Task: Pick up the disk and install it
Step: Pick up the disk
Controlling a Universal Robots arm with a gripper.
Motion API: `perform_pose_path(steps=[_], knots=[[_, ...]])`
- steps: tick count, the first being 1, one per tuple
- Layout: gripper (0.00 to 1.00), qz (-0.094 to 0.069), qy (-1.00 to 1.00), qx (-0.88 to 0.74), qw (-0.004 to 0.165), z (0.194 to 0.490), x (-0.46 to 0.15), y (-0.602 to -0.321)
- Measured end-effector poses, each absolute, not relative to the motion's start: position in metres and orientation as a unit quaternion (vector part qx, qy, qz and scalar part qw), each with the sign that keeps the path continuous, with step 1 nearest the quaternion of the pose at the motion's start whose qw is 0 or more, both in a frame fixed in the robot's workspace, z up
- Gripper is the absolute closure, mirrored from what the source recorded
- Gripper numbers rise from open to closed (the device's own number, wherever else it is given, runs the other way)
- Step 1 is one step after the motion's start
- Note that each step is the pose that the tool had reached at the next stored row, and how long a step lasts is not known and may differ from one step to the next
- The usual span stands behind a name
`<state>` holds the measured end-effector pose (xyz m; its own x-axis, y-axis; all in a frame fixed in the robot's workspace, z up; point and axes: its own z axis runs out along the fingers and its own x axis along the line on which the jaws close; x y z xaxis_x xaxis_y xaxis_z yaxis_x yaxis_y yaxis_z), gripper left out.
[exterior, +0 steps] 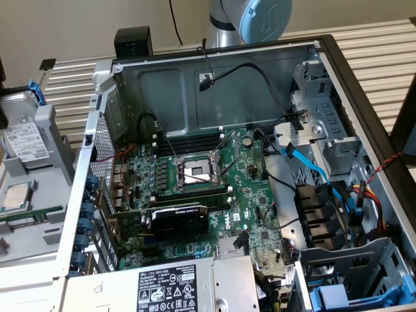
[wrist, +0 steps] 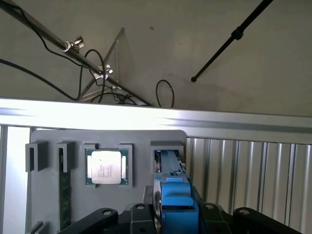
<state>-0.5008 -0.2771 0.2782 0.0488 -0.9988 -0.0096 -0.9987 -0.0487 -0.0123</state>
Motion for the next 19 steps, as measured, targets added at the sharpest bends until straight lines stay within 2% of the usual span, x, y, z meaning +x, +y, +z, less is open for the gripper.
perform_pose_path(steps=[19], knots=[[0.63, 0.003, 0.69, -0.724, 0.013, 0.2875, -0.5008, -0.2814]])
